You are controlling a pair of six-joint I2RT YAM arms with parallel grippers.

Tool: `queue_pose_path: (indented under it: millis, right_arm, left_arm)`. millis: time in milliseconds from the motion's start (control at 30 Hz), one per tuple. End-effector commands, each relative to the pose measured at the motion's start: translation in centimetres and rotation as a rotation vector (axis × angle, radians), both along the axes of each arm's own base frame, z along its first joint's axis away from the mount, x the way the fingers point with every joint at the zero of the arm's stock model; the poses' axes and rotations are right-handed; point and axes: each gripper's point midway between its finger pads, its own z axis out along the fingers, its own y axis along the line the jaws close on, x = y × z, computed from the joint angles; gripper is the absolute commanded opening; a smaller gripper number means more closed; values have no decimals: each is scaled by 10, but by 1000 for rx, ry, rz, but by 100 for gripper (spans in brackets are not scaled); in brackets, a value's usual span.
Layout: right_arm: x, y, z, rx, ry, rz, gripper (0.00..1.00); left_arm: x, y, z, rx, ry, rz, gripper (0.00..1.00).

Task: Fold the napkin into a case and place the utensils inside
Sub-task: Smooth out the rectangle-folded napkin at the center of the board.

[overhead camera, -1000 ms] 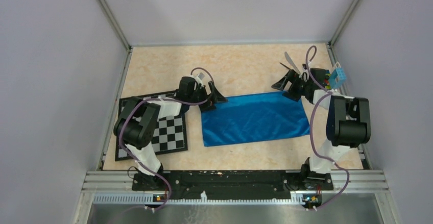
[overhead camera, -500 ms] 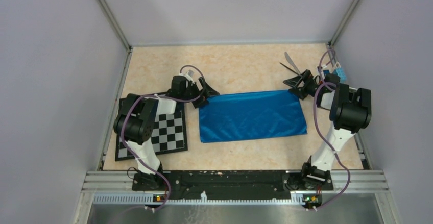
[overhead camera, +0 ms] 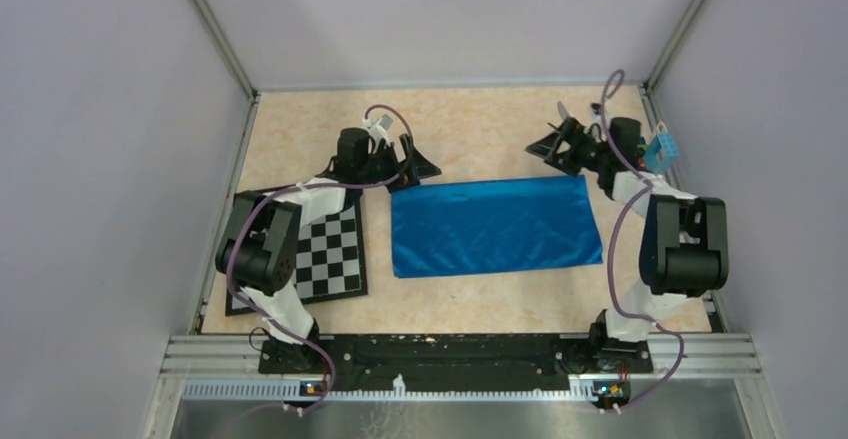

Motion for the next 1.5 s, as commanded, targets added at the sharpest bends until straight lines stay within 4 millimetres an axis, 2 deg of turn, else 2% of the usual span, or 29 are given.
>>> queue_pose_path:
  millis: [0, 133, 167, 367, 500, 600, 700, 800, 867, 900, 933, 1000, 1067, 1167, 1233, 1333, 1400, 1467]
  right_arm:
    - [-20, 73, 8, 67, -22, 156, 86]
    - [-31, 113, 3, 213, -14, 263, 85]
    - [-32, 119, -4, 235, 4, 285, 85]
    - [-26, 121, -35, 248, 40, 322, 85]
    - [-16, 109, -53, 248, 62, 299, 85]
    - [-13, 94, -57, 263, 71, 264, 84]
    - [-8, 59, -50, 243, 89, 205, 84]
    - [-10, 33, -23, 75, 119, 143, 84]
    - [-12, 11, -8, -109, 178, 58, 85]
    - [-15, -3, -3, -181, 217, 5, 86]
    - [-16, -20, 0, -271, 256, -56, 87]
    - [-31, -45, -1, -435, 317, -75, 88]
    - [-42, -49, -3, -540, 279, 22, 88]
    - [-60, -79, -27, -706, 342, 23, 89]
    - [-70, -90, -43, -738, 435, 31, 89]
    - [-91, -81, -59, -641, 596, 11, 86]
    - [-99, -79, -56, -559, 566, -55, 86]
    - [-109, -85, -59, -462, 541, -105, 86]
  left_arm:
    - [-4, -10, 19, -56, -54, -55, 99]
    - [1, -9, 4, -51, -37, -47, 99]
    - [5, -6, -1, -46, -31, -33, 99]
    - [26, 20, -33, -29, -3, 56, 99]
    - [34, 37, -61, -7, 57, 117, 99]
    - [32, 49, -80, 18, 107, 164, 99]
    - [30, 57, -85, 41, 123, 191, 99]
    - [28, 58, -66, 70, 96, 187, 99]
    - [28, 50, -39, 66, 57, 159, 99]
    - [31, 45, -19, 61, 34, 140, 99]
    - [31, 41, -4, 60, 29, 113, 99]
    - [27, 30, 29, 50, 0, 52, 99]
    - [20, 19, 63, 28, -57, -21, 99]
    - [11, 8, 98, -4, -124, -108, 99]
    - [7, 2, 112, -15, -171, -165, 99]
    - [2, -2, 107, -24, -155, -208, 99]
    - [-9, -7, 111, -81, -133, -258, 99]
    - [-20, -10, 123, -144, -161, -302, 99]
